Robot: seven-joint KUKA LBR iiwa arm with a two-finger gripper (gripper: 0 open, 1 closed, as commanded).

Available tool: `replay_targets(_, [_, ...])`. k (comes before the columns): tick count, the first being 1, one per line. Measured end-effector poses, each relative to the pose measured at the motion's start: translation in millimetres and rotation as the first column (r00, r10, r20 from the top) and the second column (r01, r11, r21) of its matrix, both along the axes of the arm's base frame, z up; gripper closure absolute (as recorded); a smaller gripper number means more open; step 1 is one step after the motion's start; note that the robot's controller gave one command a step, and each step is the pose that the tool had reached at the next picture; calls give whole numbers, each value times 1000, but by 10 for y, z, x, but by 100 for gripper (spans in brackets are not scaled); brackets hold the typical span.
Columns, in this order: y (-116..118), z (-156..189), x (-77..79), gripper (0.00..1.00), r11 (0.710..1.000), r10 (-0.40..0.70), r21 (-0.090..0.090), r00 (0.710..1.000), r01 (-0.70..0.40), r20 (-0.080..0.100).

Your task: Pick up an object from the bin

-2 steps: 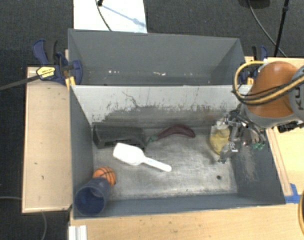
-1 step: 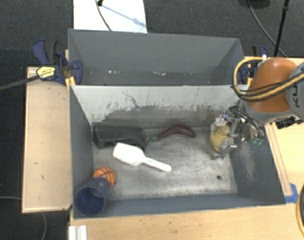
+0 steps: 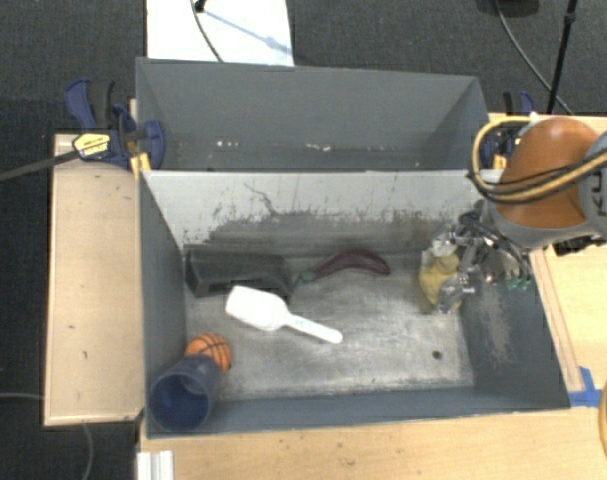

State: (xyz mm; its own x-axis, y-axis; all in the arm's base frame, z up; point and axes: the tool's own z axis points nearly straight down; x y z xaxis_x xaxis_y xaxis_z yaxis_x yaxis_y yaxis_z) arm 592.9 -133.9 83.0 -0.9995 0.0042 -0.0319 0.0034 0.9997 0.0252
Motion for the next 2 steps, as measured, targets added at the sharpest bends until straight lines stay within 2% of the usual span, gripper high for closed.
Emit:
replay_targets(1, [0,0,0,100,1000,1,0,1000,-1,0])
replay_targets(2, [81,1516,-7,100,1000,-6,-26,1000,5,-25])
